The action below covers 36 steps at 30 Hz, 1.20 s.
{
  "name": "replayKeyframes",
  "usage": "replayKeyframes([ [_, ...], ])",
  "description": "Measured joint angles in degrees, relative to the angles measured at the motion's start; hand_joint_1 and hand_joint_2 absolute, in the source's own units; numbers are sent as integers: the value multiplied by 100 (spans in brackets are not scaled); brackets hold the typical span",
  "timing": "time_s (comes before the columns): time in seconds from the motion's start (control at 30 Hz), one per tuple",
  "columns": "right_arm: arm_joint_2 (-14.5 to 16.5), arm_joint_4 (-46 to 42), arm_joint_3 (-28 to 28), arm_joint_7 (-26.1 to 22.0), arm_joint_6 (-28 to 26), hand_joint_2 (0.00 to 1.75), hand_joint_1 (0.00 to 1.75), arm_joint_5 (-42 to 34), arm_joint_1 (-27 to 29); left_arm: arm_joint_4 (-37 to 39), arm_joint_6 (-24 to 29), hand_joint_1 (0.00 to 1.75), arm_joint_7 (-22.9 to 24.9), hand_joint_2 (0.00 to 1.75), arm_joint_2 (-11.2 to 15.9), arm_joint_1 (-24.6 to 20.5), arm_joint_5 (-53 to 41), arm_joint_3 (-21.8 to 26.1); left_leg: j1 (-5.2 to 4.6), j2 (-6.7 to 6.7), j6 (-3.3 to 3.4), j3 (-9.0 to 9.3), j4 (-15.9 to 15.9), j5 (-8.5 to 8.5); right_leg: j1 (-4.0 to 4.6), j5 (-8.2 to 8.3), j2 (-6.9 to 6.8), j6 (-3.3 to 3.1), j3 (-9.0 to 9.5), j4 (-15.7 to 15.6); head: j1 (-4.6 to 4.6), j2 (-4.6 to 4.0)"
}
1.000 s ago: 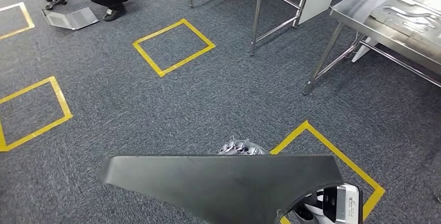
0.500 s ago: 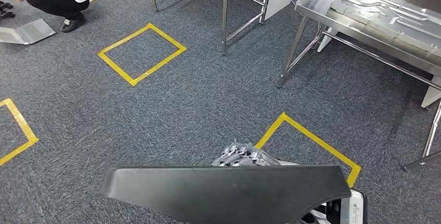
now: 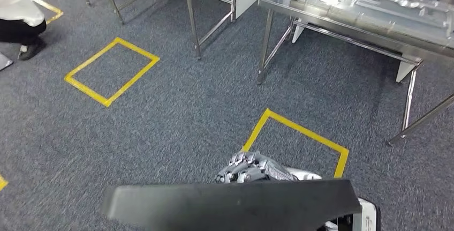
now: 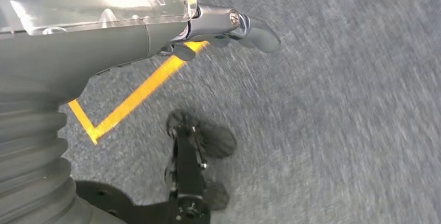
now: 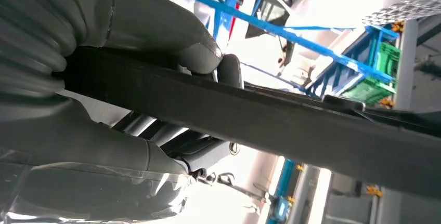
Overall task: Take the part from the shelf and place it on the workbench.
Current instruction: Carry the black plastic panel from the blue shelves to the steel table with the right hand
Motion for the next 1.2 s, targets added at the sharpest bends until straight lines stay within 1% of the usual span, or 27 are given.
replayKeyframes([
  [0.03, -2, 1, 0, -2, 2, 175, 164, 38, 10, 1, -4, 0, -14, 175, -1, 8, 5, -2, 5, -159, -5, -167, 354, -175, 5, -3, 59, -21, 8, -4, -4, 0],
  [0.07, -4, 4, 0, -1, 2, 175, 164, 77, 26, 1, -9, 0, -28, 175, -2, 25, 12, -3, 6, -245, -7, -385, 763, -346, 11, -8, 126, -40, 8, 0, -9, 0],
  [0.1, -5, 7, 0, -1, 2, 175, 164, 114, 48, 1, -12, 0, -43, 175, -2, 42, 19, -3, 7, -282, -11, -584, 1104, -444, 18, -14, 206, -49, 10, 5, -10, 0],
  [0.13, -9, 9, 0, 0, 1, 175, 164, 156, 70, 1, -15, 0, -56, 175, -3, 57, 25, -3, 6, -298, -12, -714, 1277, -430, 22, -20, 289, -52, 12, 14, -10, 0],
  [0.17, -13, 11, 0, 1, 0, 175, 164, 196, 88, 1, -20, 0, -64, 175, -3, 65, 29, -4, 7, -307, -7, -738, 1217, -293, 24, -29, 373, -50, 17, 27, -11, 0],
  [0.2, -17, 12, 0, 1, -1, 175, 164, 236, 100, 1, -24, 0, -70, 175, -3, 66, 32, -6, 10, -334, 3, -655, 935, -61, 22, -41, 455, -41, 25, 44, -11, 0],
  [0.23, -22, 12, 0, 1, -2, 175, 164, 273, 108, 1, -26, 0, -75, 175, -3, 65, 33, -6, 13, -412, 18, -516, 542, 180, 19, -57, 530, -25, 31, 63, -11, -1],
  [0.27, -27, 13, 0, 0, -5, 175, 164, 304, 112, 1, -29, 0, -76, 175, -3, 63, 34, -7, 24, -531, 38, -373, 167, 343, 26, -76, 599, -2, 27, 92, -10, -1],
  [0.33, -33, 14, 0, -1, -18, 175, 164, 360, 130, 1, -29, 0, -74, 175, -3, 68, 36, -7, 24, -704, 80, -215, -216, 447, 15, -87, 719, 57, -3, 124, -9, -1],
  [0.4, -44, 16, 0, 0, -34, 175, 164, 404, 150, 2, -28, 0, -69, 175, -9, 73, 41, -7, 9, -654, 139, -181, -256, 436, -9, -76, 817, 132, -31, 113, -9, 0],
  [0.43, -54, 16, 0, -1, -40, 175, 164, 416, 158, 3, -28, 0, -67, 175, -17, 69, 46, -8, 11, -597, 177, -164, -285, 450, -14, -82, 779, 165, -34, 120, -8, 0],
  [0.5, -82, 18, 1, -5, -51, 175, 164, 443, 157, 5, -28, 0, -66, 175, -32, 54, 67, -8, 27, -473, 255, -127, -346, 474, -2, -243, 481, 234, -151, 371, 10, 0],
  [0.57, -105, 30, 2, -11, -59, 175, 164, 465, 158, 5, -27, 0, -67, 175, -35, 63, 85, -7, 16, -338, 299, -112, -364, 468, -8, -574, 175, 285, -494, 1037, 28, 0],
  [0.6, -116, 42, 2, -15, -62, 175, 164, 471, 165, 5, -28, 0, -68, 175, -36, 74, 88, -7, 12, -259, 307, -110, -362, 458, -24, -699, 129, 304, -683, 1383, 28, 0],
  [0.63, -128, 56, 2, -17, -63, 175, 164, 475, 173, 5, -31, 0, -70, 175, -37, 82, 89, -7, 10, -182, 304, -105, -360, 447, -40, -723, 108, 319, -796, 1577, 29, 0],
  [0.67, -141, 69, 2, -22, -63, 175, 164, 475, 179, 6, -37, 0, -73, 175, -42, 85, 90, -7, 10, -106, 295, -95, -357, 433, -55, -638, 88, 329, -799, 1559, 28, 0],
  [0.7, -154, 77, 2, -30, -64, 175, 164, 474, 181, 7, -48, 0, -78, 175, -48, 84, 90, -7, 11, -32, 282, -77, -354, 415, -65, -467, 45, 329, -686, 1326, 29, 0],
  [0.77, -169, 83, 2, -61, -68, 175, 164, 471, 181, 8, -81, 0, -93, 175, -66, 82, 91, -7, -2, 92, 238, -24, -348, 368, -42, -124, -174, 290, -284, 566, 29, 0],
  [0.83, -179, 83, 2, -102, -74, 175, 164, 471, 186, 8, -116, 0, -125, 175, -78, 78, 97, -7, -26, 197, 174, 26, -348, 322, 11, -19, -322, 218, -62, 132, 26, 0],
  [0.87, -183, 83, 2, -115, -77, 175, 164, 473, 195, 8, -128, 0, -142, 175, -80, 72, 104, -7, -38, 251, 140, 51, -357, 306, 37, -42, -309, 184, -54, 97, 24, 0],
  [0.93, -194, 82, 2, -120, -79, 175, 164, 477, 218, 8, -149, 0, -166, 175, -83, 51, 129, -7, -32, 315, 75, 105, -368, 266, 21, -29, -165, 126, -43, 68, 23, 0],
  [1.0, -203, 81, 2, -121, -76, 175, 164, 476, 219, 8, -181, 0, -183, 175, -86, 36, 154, -7, -9, 94, 26, 28, -127, 89, -13, -9, -40, 58, -8, 20, 14, 0],
  [1.07, -208, 87, 2, -122, -72, 175, 164, 473, 214, 8, -210, 0, -199, 175, -87, 47, 178, -7, 2, -209, 11, -304, 553, -252, -21, -5, 84, 10, 5, 6, 0, 0],
  [1.1, -209, 95, 2, -122, -70, 175, 164, 471, 219, 8, -220, 0, -203, 175, -87, 60, 188, -7, 2, -268, 8, -510, 935, -393, -14, -8, 156, -3, 3, 10, -5, 0],
  [1.13, -210, 104, 2, -123, -69, 175, 164, 469, 226, 8, -229, 0, -209, 175, -87, 75, 195, -7, 0, -292, 5, -666, 1198, -445, -8, -12, 233, -8, 4, 17, -5, 0],
  [1.17, -212, 112, 2, -127, -68, 175, 164, 467, 230, 8, -243, 0, -216, 175, -87, 86, 197, -7, -1, -303, 6, -738, 1263, -379, -4, -17, 314, -9, 6, 28, -5, 0],
  [1.2, -213, 117, 2, -134, -66, 175, 164, 464, 232, 8, -261, 0, -228, 175, -87, 92, 198, -7, 2, -318, 12, -708, 1103, -202, -3, -24, 397, -6, 9, 41, -5, 0],
])
